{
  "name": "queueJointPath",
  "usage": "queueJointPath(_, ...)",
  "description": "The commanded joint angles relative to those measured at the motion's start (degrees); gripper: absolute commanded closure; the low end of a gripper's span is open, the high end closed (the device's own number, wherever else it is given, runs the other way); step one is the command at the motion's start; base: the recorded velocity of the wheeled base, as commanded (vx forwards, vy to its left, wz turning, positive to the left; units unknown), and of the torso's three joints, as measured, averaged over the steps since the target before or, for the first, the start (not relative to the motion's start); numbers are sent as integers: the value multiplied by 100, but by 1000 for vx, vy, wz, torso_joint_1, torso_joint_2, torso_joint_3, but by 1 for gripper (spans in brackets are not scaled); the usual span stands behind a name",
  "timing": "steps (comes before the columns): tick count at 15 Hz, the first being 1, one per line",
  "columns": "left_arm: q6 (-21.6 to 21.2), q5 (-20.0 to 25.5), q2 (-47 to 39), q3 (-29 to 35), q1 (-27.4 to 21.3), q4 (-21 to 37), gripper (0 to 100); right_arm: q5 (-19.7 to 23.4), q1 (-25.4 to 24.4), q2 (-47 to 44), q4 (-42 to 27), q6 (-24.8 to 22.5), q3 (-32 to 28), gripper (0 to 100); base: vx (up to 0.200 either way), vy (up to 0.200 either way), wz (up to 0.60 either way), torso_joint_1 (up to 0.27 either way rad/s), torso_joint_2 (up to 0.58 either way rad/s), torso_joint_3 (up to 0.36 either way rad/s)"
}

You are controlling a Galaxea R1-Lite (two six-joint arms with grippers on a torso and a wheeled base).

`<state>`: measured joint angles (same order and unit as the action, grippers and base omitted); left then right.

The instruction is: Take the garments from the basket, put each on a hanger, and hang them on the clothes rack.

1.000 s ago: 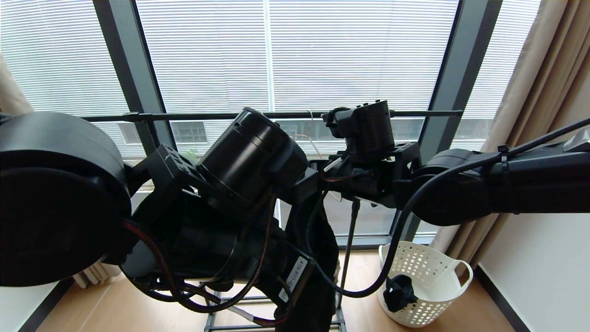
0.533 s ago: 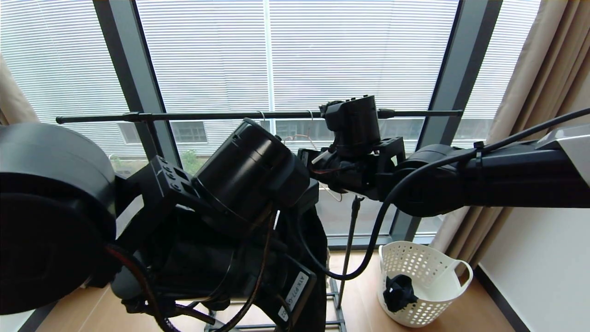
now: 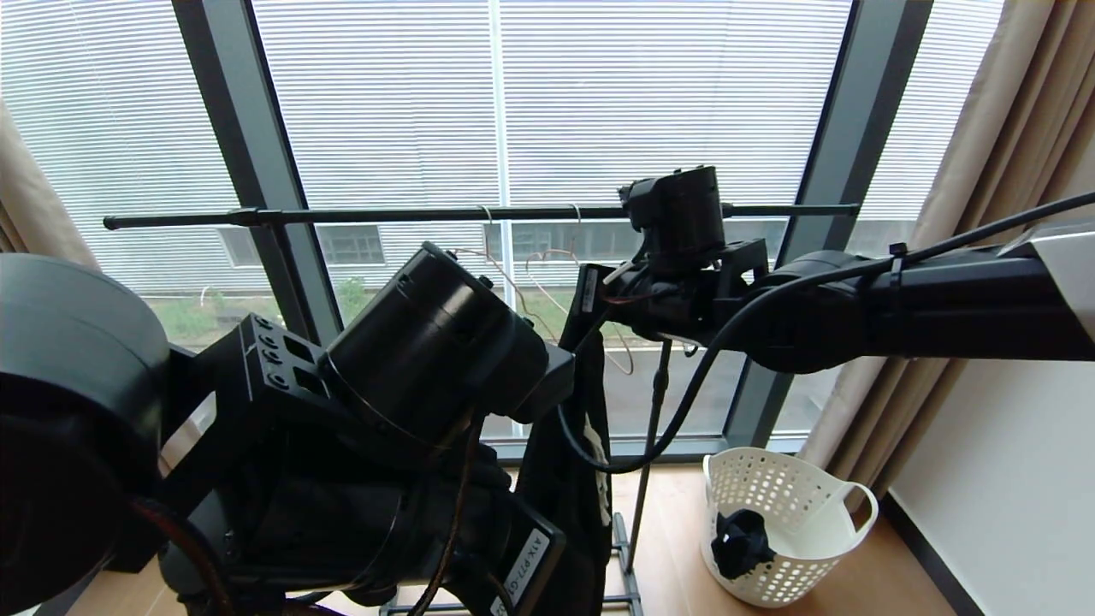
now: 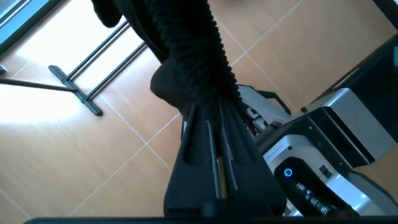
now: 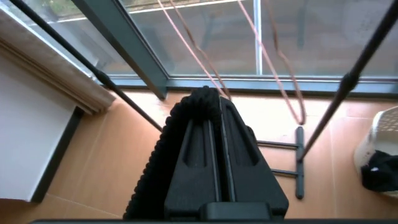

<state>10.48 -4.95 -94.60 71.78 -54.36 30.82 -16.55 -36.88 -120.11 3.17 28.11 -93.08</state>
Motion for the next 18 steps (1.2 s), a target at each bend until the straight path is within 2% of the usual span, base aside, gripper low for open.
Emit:
queueJointPath(1, -2, -15, 29, -32, 189, -50, 100, -6, 234, 375, -238, -280, 35, 100, 0, 0, 0, 0, 0, 0)
queueJointPath(4, -29, -32, 73, 12, 865, -102, 100, -6, 506, 911, -431, -1071, 518, 100, 0, 0, 0, 0, 0, 0)
queueJointPath(6, -38, -32, 56, 100, 1226, -348, 100, 3, 541, 1254, -431, -1510, 879, 100, 0, 0, 0, 0, 0, 0)
queueJointPath(8, -82, -50, -226, 310, 1736, -726, 100, 3, 532, 1588, -422, -2222, 1468, 100, 0, 0, 0, 0, 0, 0)
queueJointPath(11, -73, -59, -718, 987, 1999, -753, 100, 12, 339, 1913, -405, -2961, 2144, 100, 0, 0, 0, 0, 0, 0)
queueJointPath(13, -99, -59, -964, 1444, 1982, -753, 100, 12, 251, 1922, -387, -3268, 2417, 100, 0, 0, 0, 0, 0, 0)
queueJointPath(15, -117, -76, -1140, 1726, 1964, -753, 100, 12, 242, 1869, -396, -3365, 2452, 100, 0, 0, 0, 0, 0, 0)
queueJointPath(16, -117, -103, -1228, 1892, 1955, -744, 100, 12, 251, 1860, -414, -3488, 2478, 0, 0, 0, 0, 0, 0, 0)
queueJointPath(18, -117, -103, -1289, 2042, 1947, -744, 100, 30, 321, 1904, -422, -3883, 2663, 0, 0, 0, 0, 0, 0, 0)
